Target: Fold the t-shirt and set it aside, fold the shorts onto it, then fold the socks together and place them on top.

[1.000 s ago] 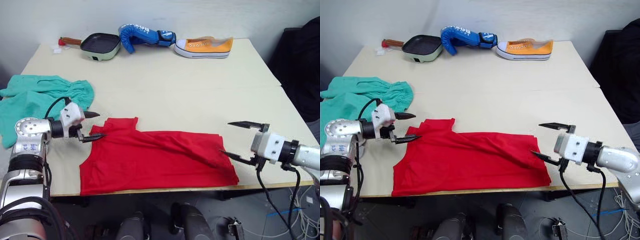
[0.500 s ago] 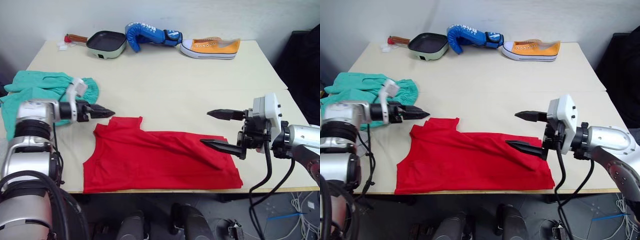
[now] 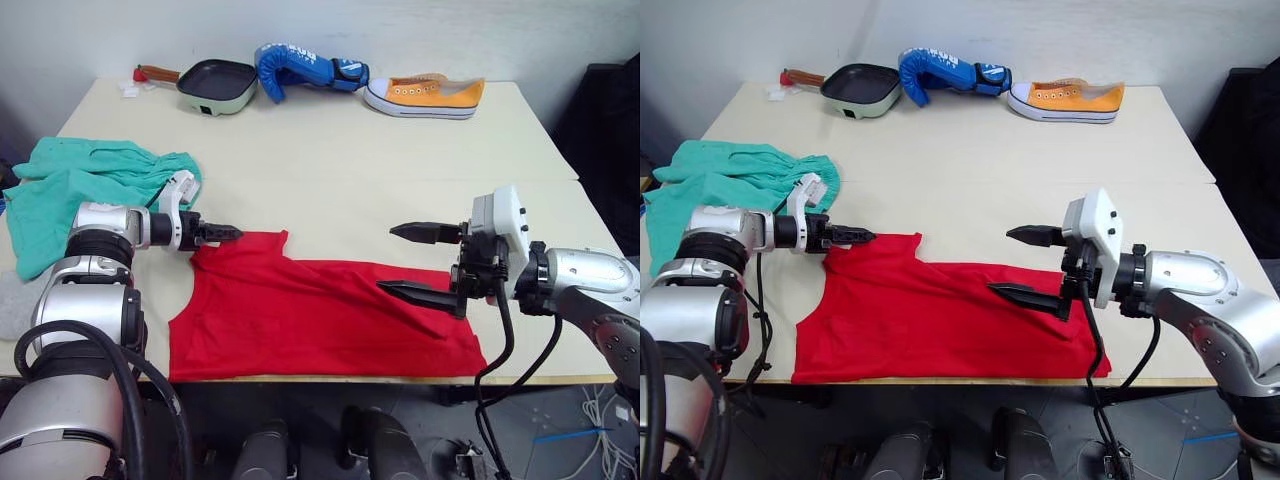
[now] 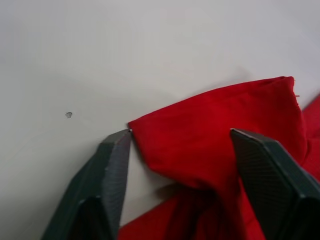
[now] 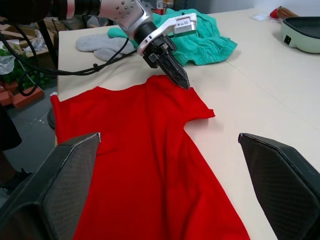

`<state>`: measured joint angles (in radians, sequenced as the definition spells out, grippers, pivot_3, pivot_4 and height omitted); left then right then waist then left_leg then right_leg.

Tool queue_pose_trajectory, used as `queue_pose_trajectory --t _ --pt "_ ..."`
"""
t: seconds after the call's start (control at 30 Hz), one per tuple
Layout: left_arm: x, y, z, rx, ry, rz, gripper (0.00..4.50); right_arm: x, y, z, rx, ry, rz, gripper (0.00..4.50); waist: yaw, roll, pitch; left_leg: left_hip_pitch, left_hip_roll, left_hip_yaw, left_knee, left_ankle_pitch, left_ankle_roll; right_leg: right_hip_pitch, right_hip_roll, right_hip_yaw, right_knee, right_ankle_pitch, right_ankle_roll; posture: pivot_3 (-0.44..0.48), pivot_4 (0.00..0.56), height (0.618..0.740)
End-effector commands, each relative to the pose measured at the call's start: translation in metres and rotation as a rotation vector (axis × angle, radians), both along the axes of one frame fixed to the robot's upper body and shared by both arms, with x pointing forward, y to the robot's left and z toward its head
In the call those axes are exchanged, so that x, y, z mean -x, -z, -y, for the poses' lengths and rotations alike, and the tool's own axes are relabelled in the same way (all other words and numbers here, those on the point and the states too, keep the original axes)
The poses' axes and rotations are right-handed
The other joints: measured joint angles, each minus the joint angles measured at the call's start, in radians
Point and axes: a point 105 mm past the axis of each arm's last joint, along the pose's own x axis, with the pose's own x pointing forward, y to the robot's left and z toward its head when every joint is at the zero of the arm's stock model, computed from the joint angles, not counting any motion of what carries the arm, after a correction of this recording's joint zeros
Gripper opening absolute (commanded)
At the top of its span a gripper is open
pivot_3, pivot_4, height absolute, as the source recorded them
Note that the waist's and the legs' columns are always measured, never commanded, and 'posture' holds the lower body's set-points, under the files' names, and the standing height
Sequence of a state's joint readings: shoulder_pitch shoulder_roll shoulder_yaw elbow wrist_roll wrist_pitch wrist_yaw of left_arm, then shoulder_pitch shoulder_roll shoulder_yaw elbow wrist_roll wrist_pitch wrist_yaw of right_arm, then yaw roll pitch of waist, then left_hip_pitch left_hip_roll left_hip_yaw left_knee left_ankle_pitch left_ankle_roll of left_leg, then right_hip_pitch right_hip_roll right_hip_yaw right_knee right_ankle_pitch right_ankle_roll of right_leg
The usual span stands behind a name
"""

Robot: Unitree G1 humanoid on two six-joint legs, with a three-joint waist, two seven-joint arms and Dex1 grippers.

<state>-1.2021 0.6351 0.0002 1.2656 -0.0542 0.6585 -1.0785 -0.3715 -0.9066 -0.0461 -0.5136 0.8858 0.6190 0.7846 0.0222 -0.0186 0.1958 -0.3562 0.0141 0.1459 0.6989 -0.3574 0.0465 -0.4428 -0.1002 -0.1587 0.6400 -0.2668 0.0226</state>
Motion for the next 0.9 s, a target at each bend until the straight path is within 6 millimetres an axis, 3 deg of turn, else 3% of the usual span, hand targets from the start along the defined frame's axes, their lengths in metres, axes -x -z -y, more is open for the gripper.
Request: queue_pose_trajectory --t 0.03,0.2,0.23,0.33,0.47,0.63,0.9 --pt "-0.003 -0.003 0.007 0.056 -0.011 0.006 1.92 0.003 -0.004 -0.004 0.019 -0.018 0.044 4.5 0.001 0.0 0.0 -0.001 0.0 0.0 0.0 0.0 0.0 0.0 0.0 0.0 0.0 0.0 0.0 0.0 0.15 0.74" --pt "-0.009 -0.025 0.014 0.155 0.009 0.099 0.18 0.002 0.002 -0.002 0.038 -0.004 0.04 4.5 -0.001 -0.002 0.001 -0.002 0.0 0.0 0.0 0.0 0.0 0.0 0.0 -0.001 0.002 0.0 0.0 0.0 0.15 0.74" --pt "-0.01 -0.034 0.016 0.177 0.03 0.15 0.02 0.002 0.003 -0.002 0.043 -0.001 0.039 4.5 -0.001 -0.002 0.001 -0.002 0.0 0.0 0.0 0.0 0.0 -0.001 0.0 -0.001 0.002 0.0 0.0 0.0 0.15 0.74" --pt "-0.007 -0.059 0.021 0.227 0.154 0.324 0.02 0.001 0.007 -0.001 0.054 0.005 0.036 4.5 -0.002 -0.002 0.001 -0.002 0.0 0.0 0.0 0.0 0.0 -0.001 0.001 -0.001 0.002 0.0 0.0 0.0 0.15 0.74" --pt "0.026 -0.083 0.027 0.235 0.507 0.504 0.02 0.0 0.015 0.003 0.085 0.019 0.029 4.5 -0.008 -0.002 0.001 -0.002 0.0 0.0 0.0 0.0 0.0 -0.001 0.001 -0.001 0.002 0.0 0.0 0.0 0.15 0.74" --pt "0.055 -0.048 0.021 -0.013 0.731 0.541 0.02 -0.002 0.022 0.007 0.102 0.031 0.013 4.5 -0.027 -0.001 0.001 -0.001 0.0 0.001 0.0 -0.001 -0.001 -0.001 0.002 0.001 0.002 0.0 0.0 0.0 0.15 0.74" --pt "0.107 -0.011 0.002 -0.172 0.887 0.63 0.02 -0.009 0.031 0.01 0.118 0.036 -0.017 4.5 -0.022 -0.002 0.001 -0.001 0.001 0.0 0.0 -0.001 -0.001 -0.001 0.001 0.001 -0.002 0.0 0.0 0.0 0.15 0.74"
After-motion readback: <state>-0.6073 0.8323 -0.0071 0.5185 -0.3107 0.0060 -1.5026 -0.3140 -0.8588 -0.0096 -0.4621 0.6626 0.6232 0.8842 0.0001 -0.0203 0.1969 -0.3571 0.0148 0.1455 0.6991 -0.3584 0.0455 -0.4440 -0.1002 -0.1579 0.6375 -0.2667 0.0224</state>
